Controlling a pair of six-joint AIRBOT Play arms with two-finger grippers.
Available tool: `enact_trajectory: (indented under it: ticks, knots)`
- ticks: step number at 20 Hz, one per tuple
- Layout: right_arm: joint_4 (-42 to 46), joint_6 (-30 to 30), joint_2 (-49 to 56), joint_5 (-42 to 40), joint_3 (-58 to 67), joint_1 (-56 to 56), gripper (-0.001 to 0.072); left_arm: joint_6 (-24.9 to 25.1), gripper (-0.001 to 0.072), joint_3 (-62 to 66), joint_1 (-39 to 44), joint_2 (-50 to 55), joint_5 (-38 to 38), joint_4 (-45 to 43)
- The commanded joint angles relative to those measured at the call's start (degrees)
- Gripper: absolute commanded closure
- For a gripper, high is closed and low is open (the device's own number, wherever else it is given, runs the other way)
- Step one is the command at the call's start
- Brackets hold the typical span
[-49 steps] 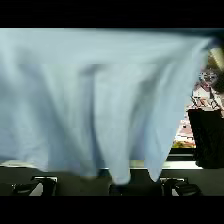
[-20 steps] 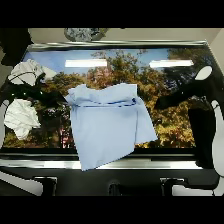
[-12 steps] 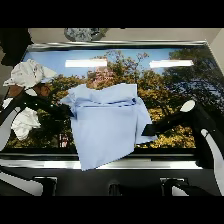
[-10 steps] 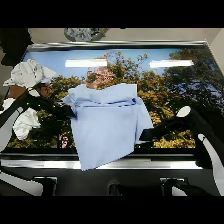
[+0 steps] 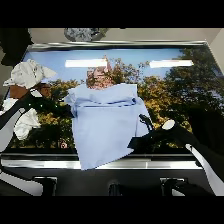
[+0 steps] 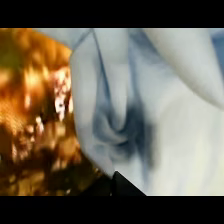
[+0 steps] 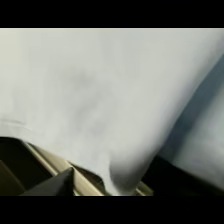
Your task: Fold the shirts.
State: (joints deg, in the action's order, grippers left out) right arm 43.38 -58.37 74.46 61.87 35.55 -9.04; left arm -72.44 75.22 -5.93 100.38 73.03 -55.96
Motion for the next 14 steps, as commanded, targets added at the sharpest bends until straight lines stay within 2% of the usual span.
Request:
enact_trajectory:
  ticks: [1, 3, 5, 7, 11, 14]
  knots:
    - [-3.82, -1.44, 0.26, -9.57, -0.98, -3.76, 0.0671, 0.04, 0.0676, 0.0, 0.07, -0.42, 0.48, 0.02]
    - [-1.95, -1.4, 0.24, -11.26, -0.24, -1.75, 0.0666, 0.07, 0.0676, 0.02, 0.07, -1.11, 1.97, 0.0]
    - [3.58, -1.22, 0.24, -11.26, 3.45, 4.04, 0.0666, -0.2, 0.0677, -0.02, 0.74, -2.08, 4.31, 0.37]
    - [8.81, -1.16, 0.24, -13.68, 9.57, 11.34, 0.0666, -0.09, 0.0676, -1.36, 3.93, -3.08, 7.21, 6.84]
    - [9.31, -2.78, 0.26, -26.25, 18.82, 21.09, 0.0665, 0.72, 0.0676, -4.63, 18.56, -4.07, 6.21, 16.46]
    - [9.64, -4.2, 0.57, -26.73, 19.71, 21.99, 0.0665, 1.11, 0.0676, -4.63, 30.16, -4.31, 5.05, 18.93]
